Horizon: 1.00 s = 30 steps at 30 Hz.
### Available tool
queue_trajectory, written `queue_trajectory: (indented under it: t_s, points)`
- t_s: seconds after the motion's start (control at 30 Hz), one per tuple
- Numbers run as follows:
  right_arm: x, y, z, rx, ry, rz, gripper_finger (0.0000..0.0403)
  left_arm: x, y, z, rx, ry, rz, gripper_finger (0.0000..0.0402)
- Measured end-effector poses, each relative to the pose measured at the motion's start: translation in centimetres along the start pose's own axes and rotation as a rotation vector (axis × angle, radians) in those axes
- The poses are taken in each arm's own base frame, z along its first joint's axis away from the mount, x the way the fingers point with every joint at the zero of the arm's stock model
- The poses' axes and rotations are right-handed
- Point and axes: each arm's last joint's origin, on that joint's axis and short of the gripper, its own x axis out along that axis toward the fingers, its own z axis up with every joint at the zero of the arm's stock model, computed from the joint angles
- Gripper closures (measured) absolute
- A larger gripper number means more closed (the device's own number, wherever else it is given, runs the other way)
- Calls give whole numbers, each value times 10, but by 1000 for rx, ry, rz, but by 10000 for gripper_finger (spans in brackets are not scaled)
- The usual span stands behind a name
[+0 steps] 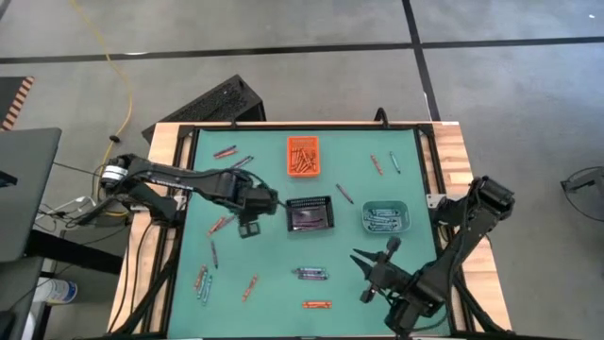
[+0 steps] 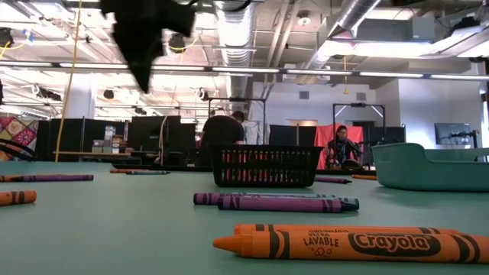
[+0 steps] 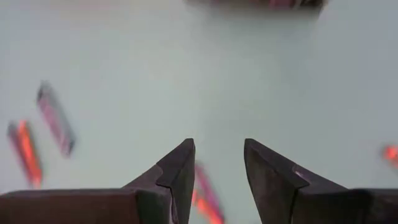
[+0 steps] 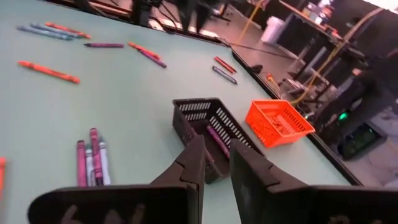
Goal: Sort crayons
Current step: Put the orange crayon into the orange bin
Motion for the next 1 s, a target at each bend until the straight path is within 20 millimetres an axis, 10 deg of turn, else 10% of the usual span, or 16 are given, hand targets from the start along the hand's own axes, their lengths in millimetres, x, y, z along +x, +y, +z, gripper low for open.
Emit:
queue_trajectory:
  t_s: [0.6,1.0]
  points:
    - [58,-8,1,60,200,-73,326,68,28,-134,-361,88,1,274]
    - [74,-12,-5,33,256,-78,326,81,20,-149,-366,203,-140,274]
